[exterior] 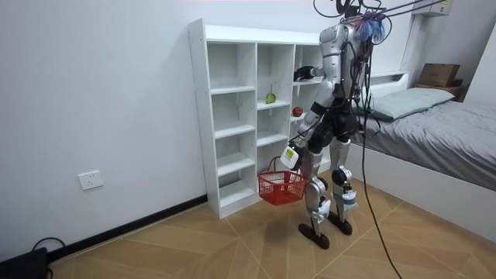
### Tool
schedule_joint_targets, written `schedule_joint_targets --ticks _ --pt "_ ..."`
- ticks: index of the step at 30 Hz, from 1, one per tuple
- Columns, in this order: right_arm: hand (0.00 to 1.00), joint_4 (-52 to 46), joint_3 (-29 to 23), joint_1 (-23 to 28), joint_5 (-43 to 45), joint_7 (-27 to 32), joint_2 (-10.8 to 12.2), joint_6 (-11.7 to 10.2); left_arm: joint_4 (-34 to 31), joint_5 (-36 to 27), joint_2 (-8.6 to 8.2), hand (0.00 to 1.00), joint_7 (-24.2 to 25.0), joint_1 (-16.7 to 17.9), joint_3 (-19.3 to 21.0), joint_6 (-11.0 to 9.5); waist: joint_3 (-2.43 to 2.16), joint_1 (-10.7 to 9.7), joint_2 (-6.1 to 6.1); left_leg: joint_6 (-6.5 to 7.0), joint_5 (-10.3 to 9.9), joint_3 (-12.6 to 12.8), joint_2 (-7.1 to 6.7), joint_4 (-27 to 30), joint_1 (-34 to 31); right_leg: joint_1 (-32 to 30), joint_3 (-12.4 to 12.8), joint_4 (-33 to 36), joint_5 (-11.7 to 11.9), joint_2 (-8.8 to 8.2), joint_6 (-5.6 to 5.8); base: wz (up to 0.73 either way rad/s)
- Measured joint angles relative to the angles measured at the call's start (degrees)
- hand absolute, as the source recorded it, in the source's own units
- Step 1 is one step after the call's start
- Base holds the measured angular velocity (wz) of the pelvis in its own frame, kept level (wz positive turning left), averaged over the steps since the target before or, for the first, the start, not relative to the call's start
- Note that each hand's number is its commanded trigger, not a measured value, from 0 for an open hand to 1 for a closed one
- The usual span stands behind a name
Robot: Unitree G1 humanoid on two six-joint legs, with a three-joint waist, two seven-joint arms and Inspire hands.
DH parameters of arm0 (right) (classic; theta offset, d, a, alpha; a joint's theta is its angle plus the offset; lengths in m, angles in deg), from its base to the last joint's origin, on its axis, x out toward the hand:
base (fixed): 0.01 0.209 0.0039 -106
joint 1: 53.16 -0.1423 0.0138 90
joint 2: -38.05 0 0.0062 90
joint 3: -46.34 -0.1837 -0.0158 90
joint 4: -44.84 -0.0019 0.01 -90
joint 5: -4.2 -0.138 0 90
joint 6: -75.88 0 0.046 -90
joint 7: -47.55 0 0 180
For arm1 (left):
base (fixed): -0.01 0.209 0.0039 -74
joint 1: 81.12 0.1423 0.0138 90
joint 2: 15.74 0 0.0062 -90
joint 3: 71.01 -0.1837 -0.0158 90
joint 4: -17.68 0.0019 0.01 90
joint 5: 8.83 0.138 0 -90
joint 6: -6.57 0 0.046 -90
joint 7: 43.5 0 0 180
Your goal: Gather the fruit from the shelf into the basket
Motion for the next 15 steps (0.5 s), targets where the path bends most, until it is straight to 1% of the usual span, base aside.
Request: schedule_joint_targets --ticks 2,4,7,9,10,11,13,14,15 --pt "1.0 -1.08 0.68 0.12 0.14 0.38 0.34 0.3 0.06 -0.13 0.0 1.0 0.03 0.03 -0.06 0.0 -0.01 0.0 -0.01 0.0 0.0 0.22 -0.02 0.01 0.01 -0.02 0.35 0.01 0.01 0.0 -0.02 -0.07" --pt "1.0 -3.03 0.8 0.36 0.75 0.37 1.52 0.51 0.04 -1.16 0.0 1.0 0.29 0.02 0.03 0.0 0.0 -0.09 0.01 0.0 0.0 0.69 0.03 0.05 0.01 -0.18 1.16 -0.03 0.01 0.03 -0.02 -0.09" --pt "1.0 -6.85 0.83 2.63 2.27 0.34 1.65 0.52 -0.14 -1.33 -0.02 1.0 0.34 -0.23 0.13 -0.11 -0.01 -0.08 0.01 0.0 0.0 0.84 0.01 0.07 0.01 -0.13 1.28 -0.02 0.01 0.01 -0.02 0.01" --pt "1.0 -13.36 1.04 6.07 2.1 0.26 1.75 0.52 -0.12 -2.55 -0.25 1.0 -0.14 -0.59 0.09 -0.12 0.1 -0.1 0.27 0.01 0.0 1.08 0.02 0.0 0.0 -0.24 1.36 -0.05 0.01 0.0 -0.02 -0.02" --pt "1.0 -15.13 1.04 7.17 2.09 0.2 1.75 0.5 -0.12 -2.82 -0.34 1.0 -0.19 -0.77 0.09 -0.14 0.16 -0.12 0.4 0.01 0.0 1.08 0.03 -0.03 0.02 -0.22 1.33 -0.08 0.01 0.0 -0.02 -0.03" --pt "1.0 -18.27 1.04 9.36 2.14 -0.1 1.81 0.41 -0.13 -3.58 -0.46 1.0 -0.18 -1.05 0.03 -0.3 0.2 -0.21 0.7 0.01 0.0 1.25 0.05 -0.21 0.12 -0.22 1.39 -0.1 0.01 0.0 -0.02 -0.04" --pt "1.0 -23.01 1.04 13.66 2.46 -1.19 2.15 0.4 -0.46 -4.5 -0.54 1.0 -0.21 -1.12 -0.02 -0.54 -0.05 -0.58 1.39 0.02 0.01 1.56 0.08 -0.47 0.42 -0.15 1.65 -0.11 0.01 -0.01 -0.02 -0.07" --pt "1.0 -23.87 1.01 14.56 2.65 -1.51 2.4 0.4 -0.68 -4.57 -0.54 1.0 -0.31 -1.12 0.03 -0.56 -0.06 -0.73 1.59 0.03 0.02 1.61 0.08 -0.56 0.55 -0.09 1.76 -0.1 0.01 -0.01 -0.02 -0.1" --pt "1.0 -25.44 0.94 16.18 2.73 -2.01 3.21 0.41 -1.47 -4.92 -0.55 1.0 -0.69 -1.03 0.08 -0.63 -0.1 -1.03 1.86 0.05 0.1 1.82 0.13 -0.95 0.89 -0.05 2.37 -0.09 0.01 0.02 -0.02 -0.13"
